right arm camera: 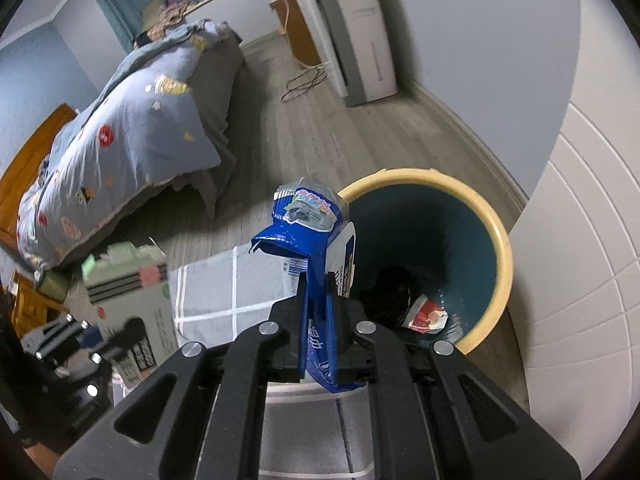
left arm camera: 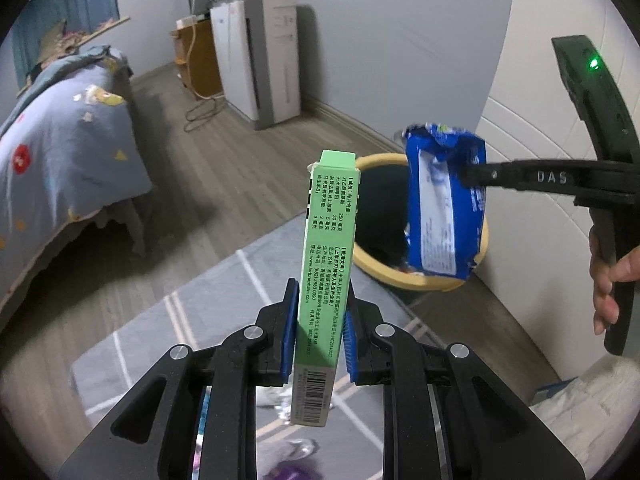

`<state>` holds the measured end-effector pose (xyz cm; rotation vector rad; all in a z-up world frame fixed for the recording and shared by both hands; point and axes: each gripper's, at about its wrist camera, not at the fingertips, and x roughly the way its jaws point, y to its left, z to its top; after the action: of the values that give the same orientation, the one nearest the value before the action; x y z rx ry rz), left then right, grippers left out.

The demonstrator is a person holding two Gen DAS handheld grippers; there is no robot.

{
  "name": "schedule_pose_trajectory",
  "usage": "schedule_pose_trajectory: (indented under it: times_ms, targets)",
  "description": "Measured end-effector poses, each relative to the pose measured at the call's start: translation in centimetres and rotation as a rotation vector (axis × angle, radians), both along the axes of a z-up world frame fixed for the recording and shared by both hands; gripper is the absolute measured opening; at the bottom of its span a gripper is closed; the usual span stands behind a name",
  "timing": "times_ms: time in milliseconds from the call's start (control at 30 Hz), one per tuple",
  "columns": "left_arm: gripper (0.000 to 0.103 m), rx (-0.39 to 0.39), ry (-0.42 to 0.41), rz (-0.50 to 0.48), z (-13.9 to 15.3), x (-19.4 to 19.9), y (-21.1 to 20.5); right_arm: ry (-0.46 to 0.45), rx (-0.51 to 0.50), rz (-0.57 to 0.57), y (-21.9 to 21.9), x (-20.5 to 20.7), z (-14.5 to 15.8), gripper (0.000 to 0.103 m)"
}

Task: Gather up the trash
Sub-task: 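Carry both items over the bin and open both tools to drop them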

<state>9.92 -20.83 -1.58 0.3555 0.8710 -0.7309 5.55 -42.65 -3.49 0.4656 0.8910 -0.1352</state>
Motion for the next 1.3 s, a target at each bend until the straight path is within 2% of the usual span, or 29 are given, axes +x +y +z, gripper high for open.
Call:
schedule_pose_trajectory:
  times_ms: [100,200,300,533,667,800,933,1033,1300]
  targets:
    - [0.021,0.006,0.004,-0.024,0.0,-0.3,-1.5,-0.011,0.003,-0.034,-1.0,-0.1,0.2,0.007]
    - [0.021,0.019,-0.005,-0.052,0.0,-0.6,-3.1,-0.01,-0.037,-0.05,-1.7,0.1,0.4,0.007]
    - [0.021,0.02,0.02,-0.068,-0.3,-0.3,-4.7,-0.004,-0.083,-0.071,-3.0,0.1,0.3,0.007]
    - [0.021,0.039,0.016,-0.092,-0.5,0.5,-8.3,0.037,-0.088,-0.158,-7.1,0.1,-1.7,0.007]
    - [0.021,0.012,0.029,-0.115,-0.5,1.0,-10.5,0.076,-0.068,-0.188,-8.2,0.1,-3.3,0.007]
    - [0.021,-0.001,0.062,-0.11,-1.2,1.9,-12.2,0.086,-0.002,-0.206,-8.9,0.2,-4.3,0.007]
    - [0.021,-0.013,0.101,-0.083,-2.4,3.1,-13.5,0.096,0.016,-0.208,-9.1,0.4,-4.9,0.007]
    - [0.021,-0.024,0.127,-0.053,-3.2,4.2,-14.0,0.108,-0.012,-0.194,-8.9,0.7,-5.1,0.007]
    - [0.021,-0.017,0.109,-0.056,-4.0,5.3,-15.0,0.114,-0.046,-0.197,-8.4,1.4,-5.3,0.007]
